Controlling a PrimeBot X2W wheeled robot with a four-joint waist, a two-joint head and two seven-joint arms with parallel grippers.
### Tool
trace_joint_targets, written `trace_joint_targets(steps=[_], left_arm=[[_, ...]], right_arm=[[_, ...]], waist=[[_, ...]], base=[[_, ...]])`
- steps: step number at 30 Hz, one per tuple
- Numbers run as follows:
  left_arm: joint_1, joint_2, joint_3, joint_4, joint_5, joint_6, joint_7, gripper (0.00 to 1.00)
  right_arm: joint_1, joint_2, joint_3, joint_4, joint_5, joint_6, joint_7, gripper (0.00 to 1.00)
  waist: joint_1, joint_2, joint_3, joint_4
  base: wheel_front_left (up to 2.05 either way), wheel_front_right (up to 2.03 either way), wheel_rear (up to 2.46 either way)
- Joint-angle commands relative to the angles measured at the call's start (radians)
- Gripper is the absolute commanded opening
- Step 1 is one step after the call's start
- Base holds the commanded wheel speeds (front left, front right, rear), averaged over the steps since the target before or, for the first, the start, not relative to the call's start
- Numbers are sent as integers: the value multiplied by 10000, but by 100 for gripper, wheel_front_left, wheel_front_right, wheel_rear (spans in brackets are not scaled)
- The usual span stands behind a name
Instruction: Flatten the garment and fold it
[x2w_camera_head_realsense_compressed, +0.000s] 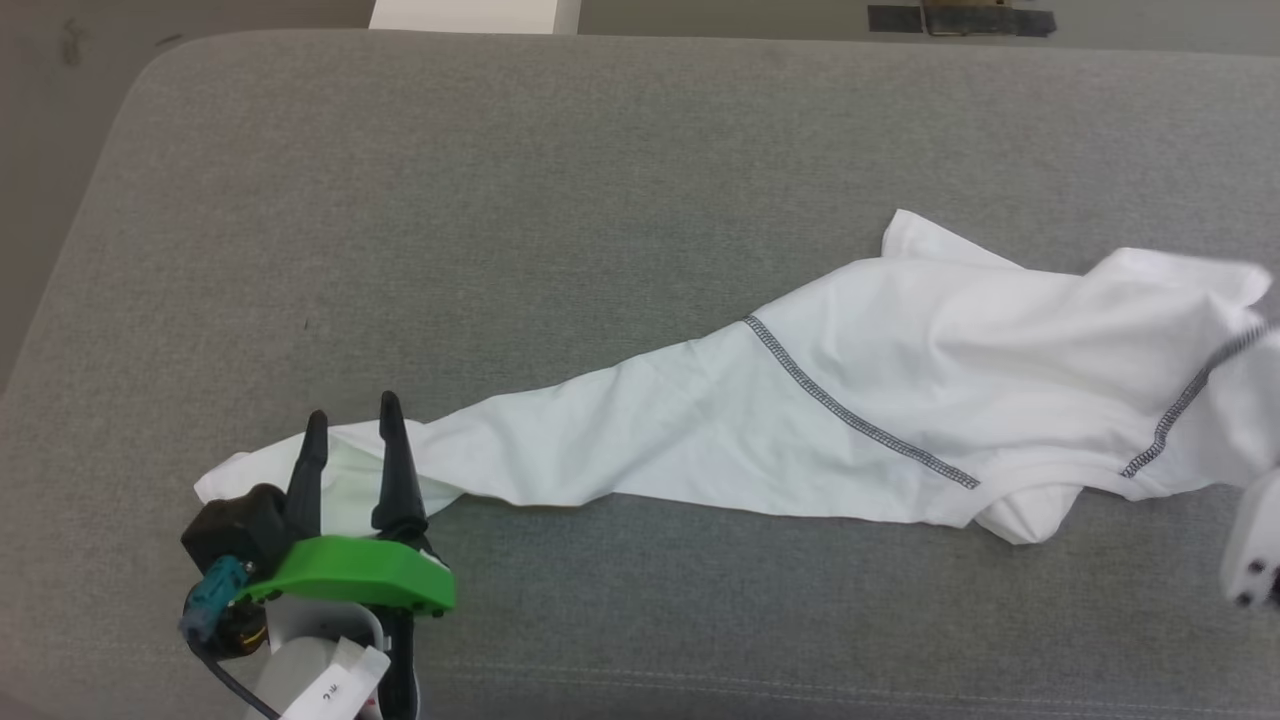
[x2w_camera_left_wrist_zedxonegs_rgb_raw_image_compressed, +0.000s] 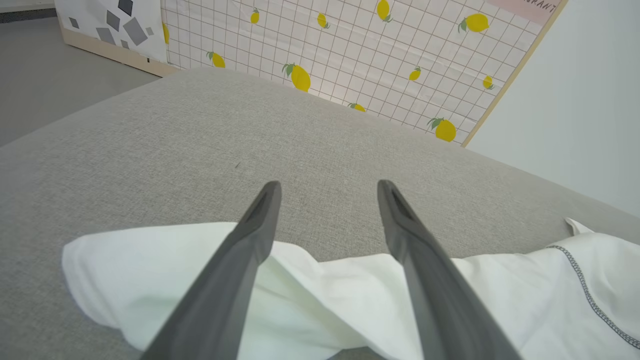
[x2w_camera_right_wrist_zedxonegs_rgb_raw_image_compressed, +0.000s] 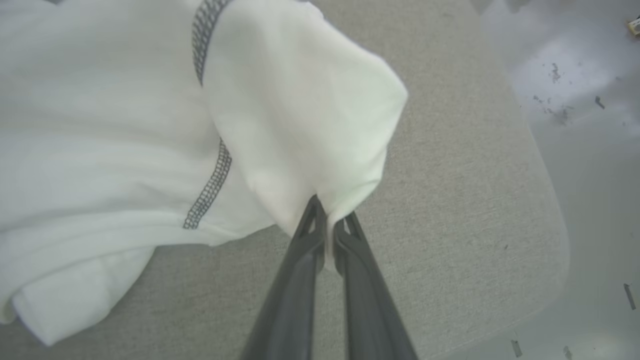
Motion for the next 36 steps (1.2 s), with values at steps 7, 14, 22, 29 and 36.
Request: trace_joint_targets(steps=[7,14,22,29,36], left_arm=[[-94,-27,-405,250,181,-270,-45,100],[-537,-27,-1942,756,561,-667,231,100],[-1711,36,-3231,2475,1275,-117,2708,100],[-2269,360,-3135,3258,1584,912,5098,100],[-2269,693,-3086,3121,1328,821,6384,0]], right_arm=[[685,221,464,897,1762,-17,-1221,100],[1474,225,1616,278,2720,-17,-4071,100],[1936,226,3073,-496,3255,-17,-5164,100],[1991,226,3466,-532,3451,-17,-5150,100],[1933,227,3534,-457,3741,-17,-5076,100]], waist=[[0,0,-226,-276],[0,0,-513,-715],[0,0,-515,-1741],[0,0,-298,-2385],[0,0,-128,-2281]], base=[[0,0,0],[0,0,0],[0,0,0],[0,0,0],[0,0,0]])
